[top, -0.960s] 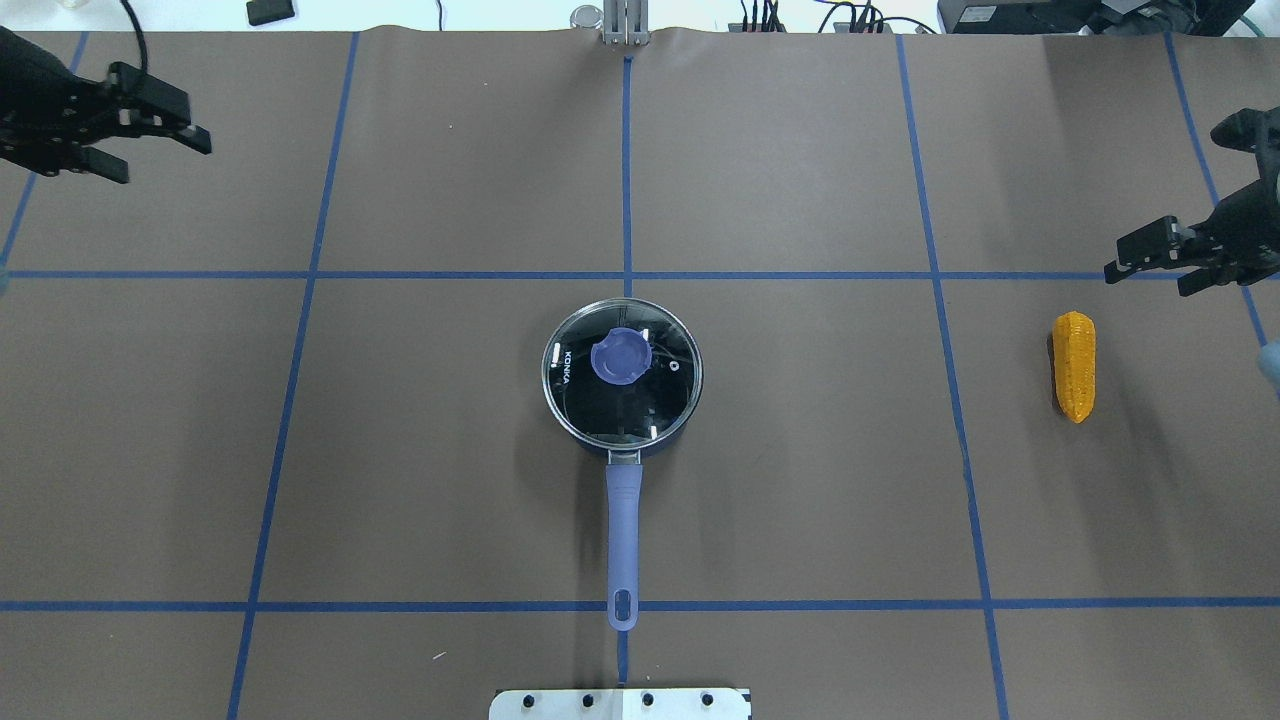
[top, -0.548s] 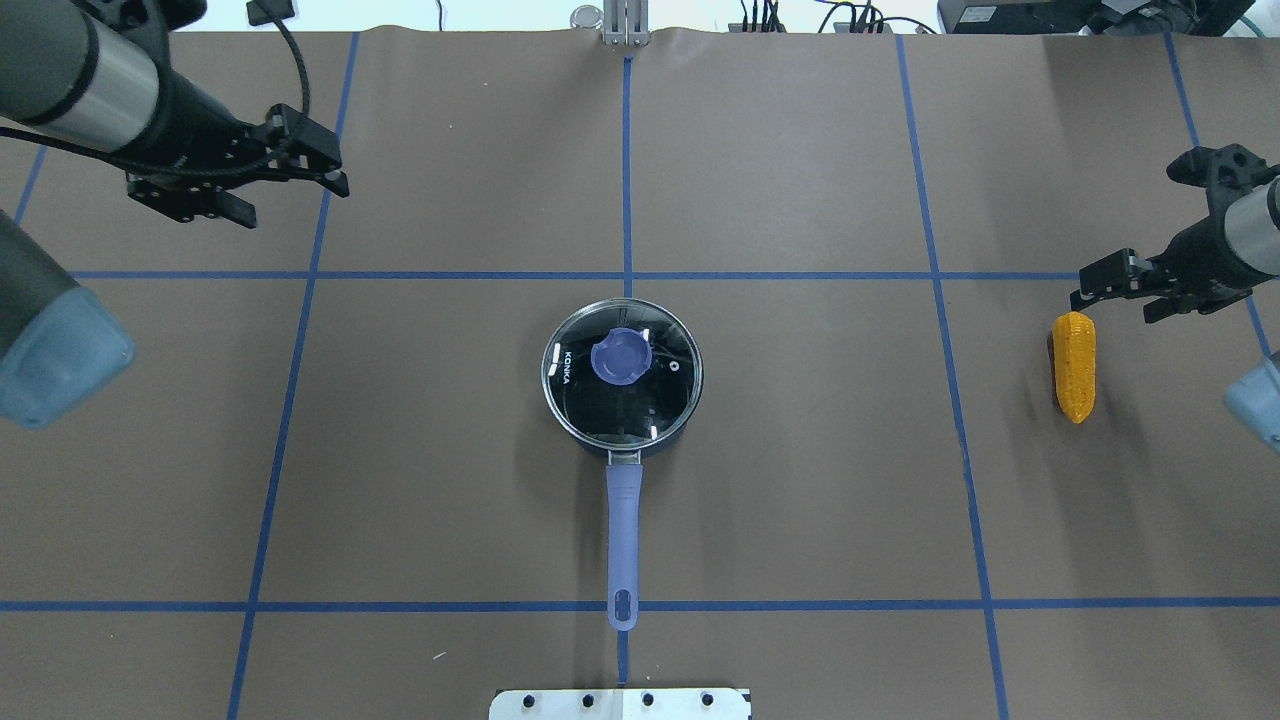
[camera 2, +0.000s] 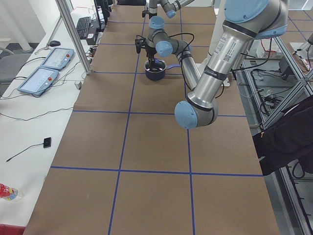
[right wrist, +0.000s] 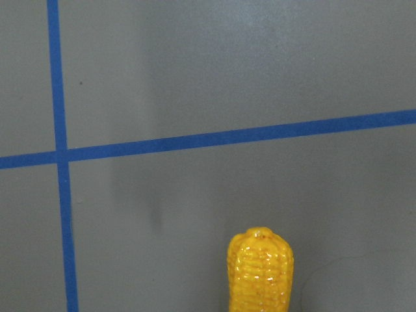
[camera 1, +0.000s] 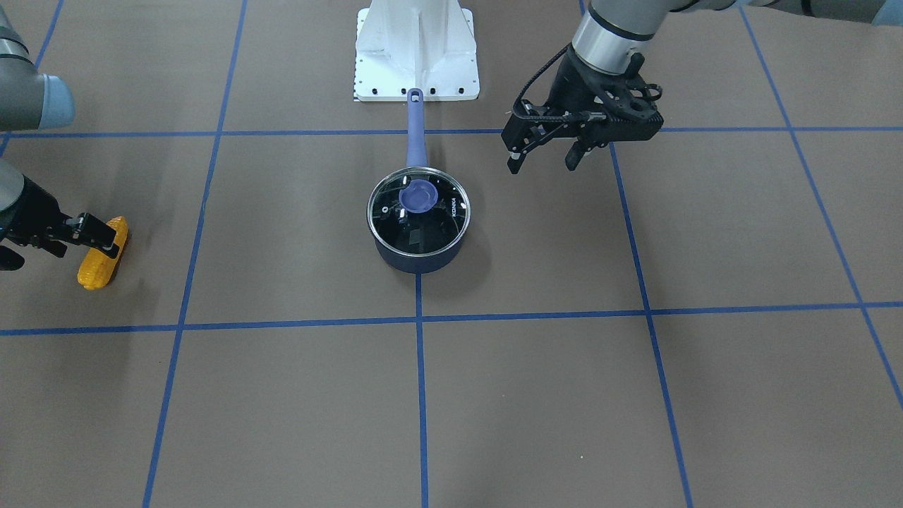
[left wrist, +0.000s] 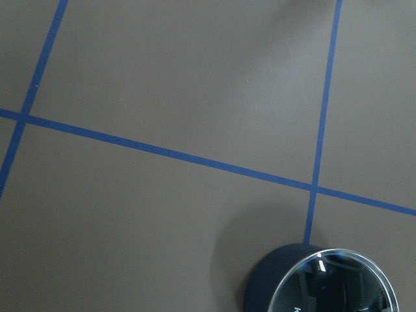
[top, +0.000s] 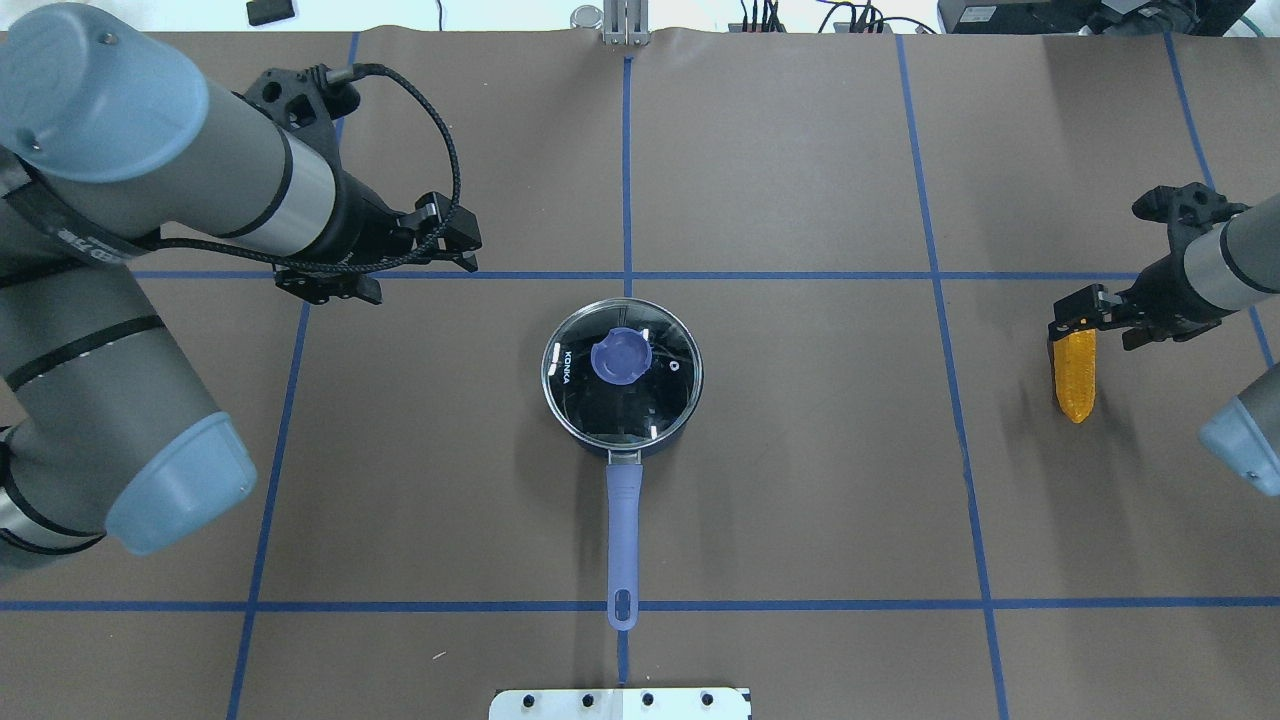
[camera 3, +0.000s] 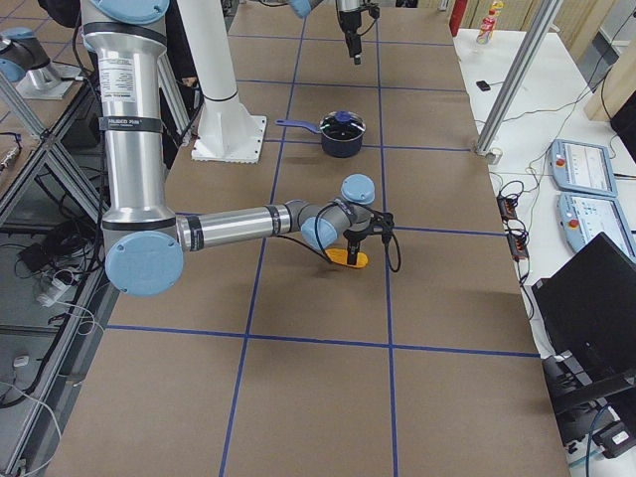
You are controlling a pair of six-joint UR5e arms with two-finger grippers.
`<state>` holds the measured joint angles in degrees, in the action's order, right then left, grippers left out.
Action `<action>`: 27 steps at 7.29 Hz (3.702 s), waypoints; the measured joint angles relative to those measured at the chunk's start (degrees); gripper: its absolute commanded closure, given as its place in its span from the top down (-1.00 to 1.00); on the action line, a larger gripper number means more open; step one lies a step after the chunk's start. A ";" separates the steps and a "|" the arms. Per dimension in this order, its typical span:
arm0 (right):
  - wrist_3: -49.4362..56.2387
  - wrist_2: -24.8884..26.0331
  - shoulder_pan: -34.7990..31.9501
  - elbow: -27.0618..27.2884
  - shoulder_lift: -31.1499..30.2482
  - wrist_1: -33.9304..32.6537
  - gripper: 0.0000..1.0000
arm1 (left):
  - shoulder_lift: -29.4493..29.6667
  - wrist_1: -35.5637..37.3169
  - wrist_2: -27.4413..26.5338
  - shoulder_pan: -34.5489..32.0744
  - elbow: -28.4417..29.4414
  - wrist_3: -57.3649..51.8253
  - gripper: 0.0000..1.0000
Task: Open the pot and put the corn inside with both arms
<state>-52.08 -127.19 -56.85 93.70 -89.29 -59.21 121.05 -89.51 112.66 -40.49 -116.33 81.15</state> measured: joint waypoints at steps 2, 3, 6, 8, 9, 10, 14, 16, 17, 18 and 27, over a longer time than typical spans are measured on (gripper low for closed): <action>0.01 0.35 0.62 -2.73 -0.92 4.16 0.99 | 1.95 0.79 -4.16 4.62 0.03 2.48 0.96; -0.17 0.41 1.03 -4.08 -0.99 5.86 0.98 | 2.34 1.04 -4.98 5.44 0.05 2.82 0.96; -0.69 0.38 1.78 -4.99 -0.30 6.98 0.49 | 2.99 1.10 -5.49 6.40 0.26 3.96 0.96; -0.73 0.14 1.83 -4.98 0.02 7.04 0.17 | 3.08 1.08 -5.57 6.56 0.34 4.07 0.96; -0.70 -0.07 1.83 -5.06 0.34 7.03 -0.02 | 3.11 1.06 -5.59 6.61 0.37 4.04 0.96; -0.65 -0.34 1.83 -5.10 0.75 6.99 -0.17 | 3.12 1.06 -5.60 6.66 0.39 4.03 0.96; -0.65 -2.51 1.84 -5.10 2.23 6.54 -0.38 | 4.82 1.01 -5.63 6.93 2.31 4.04 0.96; -0.71 -3.55 1.54 -4.89 3.19 6.14 -0.39 | 7.35 0.95 -7.18 8.13 5.48 4.40 0.96; -0.73 -4.63 0.73 -4.76 4.40 4.85 -0.39 | 9.39 0.94 -7.89 8.60 7.85 4.78 0.96; -0.73 -5.82 -0.31 -4.66 5.78 3.08 -0.39 | 11.47 1.00 -8.24 8.85 10.26 4.94 0.96; -0.74 -9.47 -3.39 -4.10 7.56 1.33 -0.38 | 18.41 2.73 -8.89 9.87 21.54 1.67 0.96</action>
<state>-52.82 -136.66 -60.24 89.59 -81.73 -57.88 139.47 -86.79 103.76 -30.62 -94.79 82.82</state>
